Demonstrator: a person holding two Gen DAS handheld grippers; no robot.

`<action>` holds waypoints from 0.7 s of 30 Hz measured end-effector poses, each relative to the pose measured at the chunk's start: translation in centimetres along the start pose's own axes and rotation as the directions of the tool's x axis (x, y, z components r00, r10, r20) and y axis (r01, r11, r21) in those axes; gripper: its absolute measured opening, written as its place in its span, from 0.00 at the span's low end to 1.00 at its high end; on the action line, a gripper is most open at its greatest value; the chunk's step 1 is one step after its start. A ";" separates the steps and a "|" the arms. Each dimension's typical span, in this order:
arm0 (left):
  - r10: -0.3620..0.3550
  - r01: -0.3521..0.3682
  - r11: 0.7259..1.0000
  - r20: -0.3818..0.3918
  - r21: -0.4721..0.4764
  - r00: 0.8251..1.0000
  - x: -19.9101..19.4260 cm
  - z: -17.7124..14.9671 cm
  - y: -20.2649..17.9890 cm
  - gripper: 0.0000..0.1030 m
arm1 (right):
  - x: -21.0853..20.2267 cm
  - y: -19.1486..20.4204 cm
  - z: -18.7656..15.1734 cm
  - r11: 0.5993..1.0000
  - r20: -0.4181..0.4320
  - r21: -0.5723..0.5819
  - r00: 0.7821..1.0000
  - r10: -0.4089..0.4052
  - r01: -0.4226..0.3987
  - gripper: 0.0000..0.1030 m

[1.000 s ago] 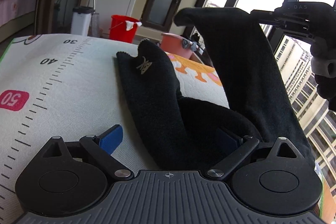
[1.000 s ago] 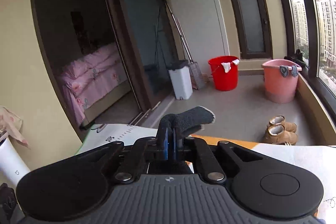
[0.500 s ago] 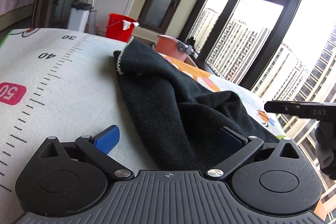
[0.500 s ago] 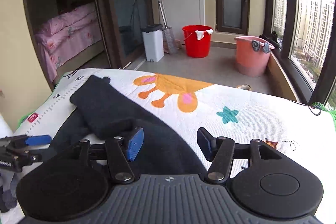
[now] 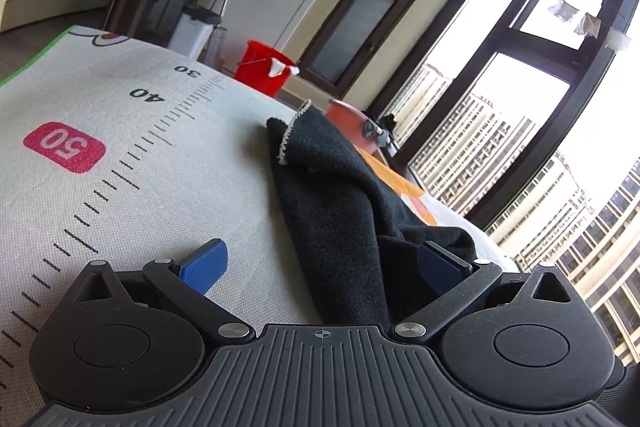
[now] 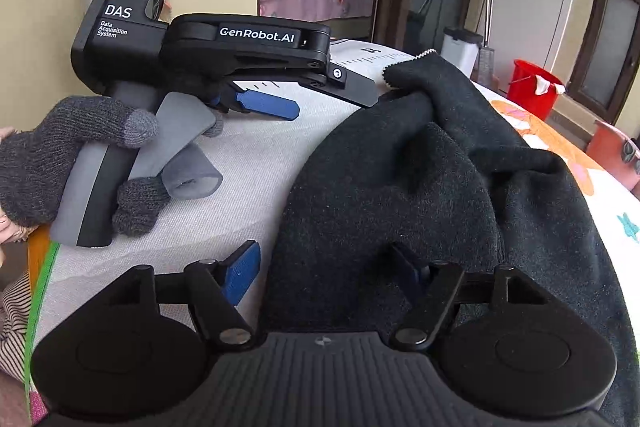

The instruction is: Fold clothes

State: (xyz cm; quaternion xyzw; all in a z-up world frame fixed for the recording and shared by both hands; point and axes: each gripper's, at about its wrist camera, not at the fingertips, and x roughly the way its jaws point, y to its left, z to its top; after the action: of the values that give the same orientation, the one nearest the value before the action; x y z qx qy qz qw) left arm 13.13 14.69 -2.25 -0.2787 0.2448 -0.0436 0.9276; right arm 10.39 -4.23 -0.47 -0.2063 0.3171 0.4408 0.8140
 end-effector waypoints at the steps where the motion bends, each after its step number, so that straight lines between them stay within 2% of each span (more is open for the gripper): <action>1: 0.000 0.000 1.000 0.000 0.000 1.000 0.0 0.0 0.0 1.00 | -0.6 -0.3 -0.2 1.000 -0.016 -0.008 1.000 0.015 -0.016 0.58; 4: 0.004 -0.004 1.000 0.000 0.003 1.000 0.0 -0.1 -0.2 1.00 | -2.8 -1.0 -1.6 0.998 -0.064 -0.042 0.997 0.046 -0.049 0.56; 6: 0.000 0.000 1.000 0.002 -0.002 1.000 0.0 -0.1 -0.1 1.00 | -4.0 -2.0 -2.6 0.998 -0.089 -0.045 0.995 0.033 -0.037 0.56; 12: 0.002 -0.002 1.000 -0.001 0.002 1.000 0.0 -0.1 -0.2 1.00 | -7.0 -5.0 -5.0 0.998 -0.127 -0.036 0.990 -0.064 0.060 0.56; 13: 0.001 -0.001 1.000 -0.001 0.001 1.000 0.0 -0.1 -0.1 1.00 | -7.1 -5.7 -5.4 0.994 -0.131 -0.051 0.986 -0.102 0.096 0.58; 14: 0.001 -0.001 1.000 -0.001 0.001 1.000 0.0 -0.1 -0.1 1.00 | -7.2 -6.4 -5.7 0.987 -0.144 -0.060 0.977 -0.157 0.150 0.71; 15: 0.001 -0.001 1.000 -0.001 0.002 1.000 0.0 -0.1 -0.1 1.00 | -7.4 -7.2 -6.0 0.977 -0.148 -0.057 0.966 -0.210 0.204 0.74; 18: 0.001 -0.001 1.000 0.001 0.000 1.000 -0.1 -0.2 -0.1 1.00 | -8.1 -9.4 -6.3 0.963 -0.168 0.035 0.951 -0.258 0.267 0.74; 19: 0.000 0.000 1.000 0.001 -0.001 1.000 -0.1 -0.2 -0.1 1.00 | -8.9 -10.3 -6.1 0.958 -0.148 0.116 0.958 -0.246 0.264 0.74; 21: 0.001 -0.001 1.000 0.001 -0.001 1.000 -0.1 -0.2 -0.1 1.00 | -10.4 -11.2 -5.1 0.953 -0.055 0.229 0.980 -0.191 0.199 0.74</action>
State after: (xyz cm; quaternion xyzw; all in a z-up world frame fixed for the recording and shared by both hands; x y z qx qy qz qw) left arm 12.99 14.52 -2.30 -0.2788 0.2445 -0.0428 0.9277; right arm 13.95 -19.40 3.77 -0.1467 0.3579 0.3147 0.8668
